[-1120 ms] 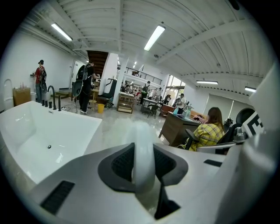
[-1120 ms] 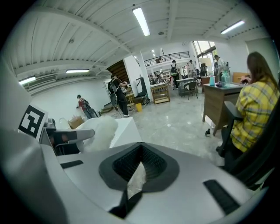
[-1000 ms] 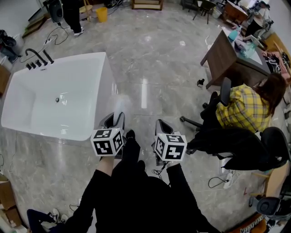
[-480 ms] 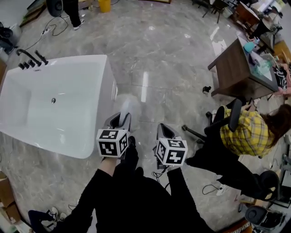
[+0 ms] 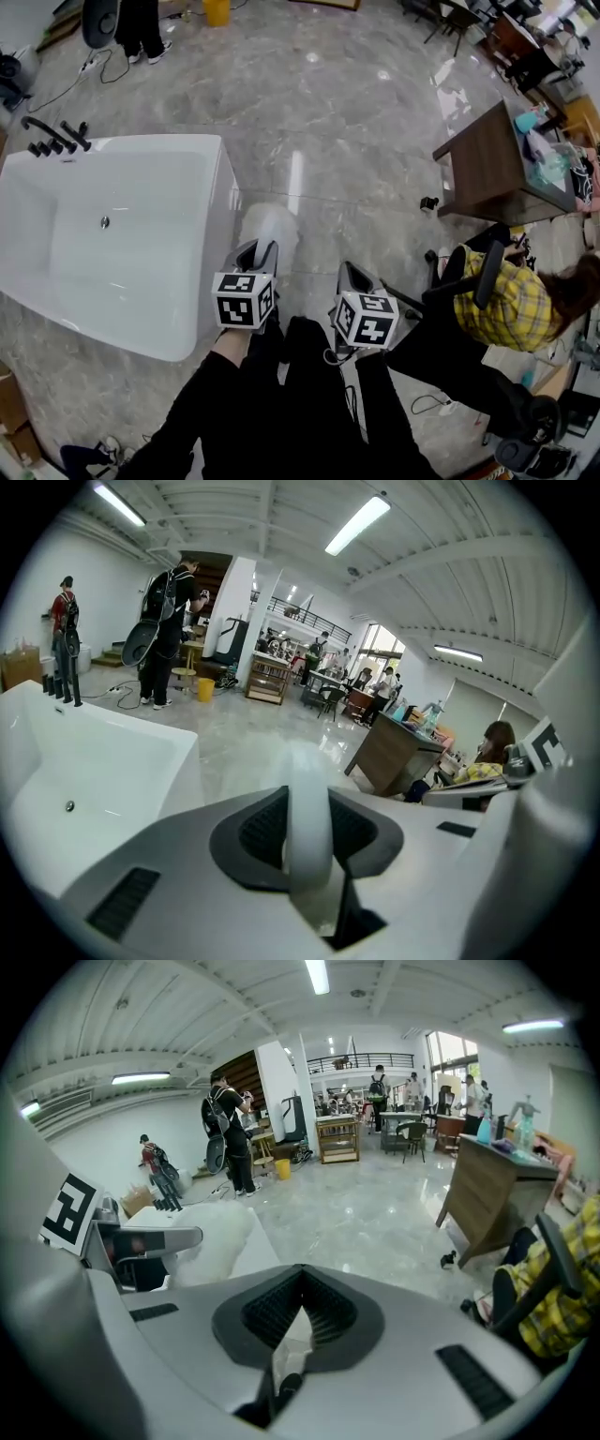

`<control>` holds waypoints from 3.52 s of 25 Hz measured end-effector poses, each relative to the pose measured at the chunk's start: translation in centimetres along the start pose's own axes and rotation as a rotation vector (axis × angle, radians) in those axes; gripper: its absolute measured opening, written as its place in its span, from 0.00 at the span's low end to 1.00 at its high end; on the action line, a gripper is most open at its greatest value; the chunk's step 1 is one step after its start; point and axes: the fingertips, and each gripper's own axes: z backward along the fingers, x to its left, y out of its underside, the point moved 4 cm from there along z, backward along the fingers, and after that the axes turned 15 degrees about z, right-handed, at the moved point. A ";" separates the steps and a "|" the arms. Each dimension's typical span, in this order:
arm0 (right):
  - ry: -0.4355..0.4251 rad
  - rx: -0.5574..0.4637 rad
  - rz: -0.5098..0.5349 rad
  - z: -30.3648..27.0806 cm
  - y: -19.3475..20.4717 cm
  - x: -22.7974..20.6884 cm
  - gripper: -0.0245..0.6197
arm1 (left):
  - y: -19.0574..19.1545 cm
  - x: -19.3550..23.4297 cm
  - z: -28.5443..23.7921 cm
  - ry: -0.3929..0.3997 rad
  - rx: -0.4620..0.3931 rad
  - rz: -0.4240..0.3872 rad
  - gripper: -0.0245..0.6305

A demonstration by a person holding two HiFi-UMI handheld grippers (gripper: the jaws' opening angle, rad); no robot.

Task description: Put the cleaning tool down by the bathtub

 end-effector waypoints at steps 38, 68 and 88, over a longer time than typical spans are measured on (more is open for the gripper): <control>-0.138 0.112 0.127 -38.1 8.2 -5.6 0.04 | 7.6 21.7 -32.8 -0.144 -0.037 0.087 0.18; -0.241 0.002 0.194 -58.7 16.7 -5.4 0.04 | 19.6 35.8 -48.2 -0.166 -0.061 0.050 0.18; -0.262 0.044 0.300 -69.2 19.0 -0.5 0.04 | 23.7 40.6 -53.0 -0.200 -0.009 0.022 0.18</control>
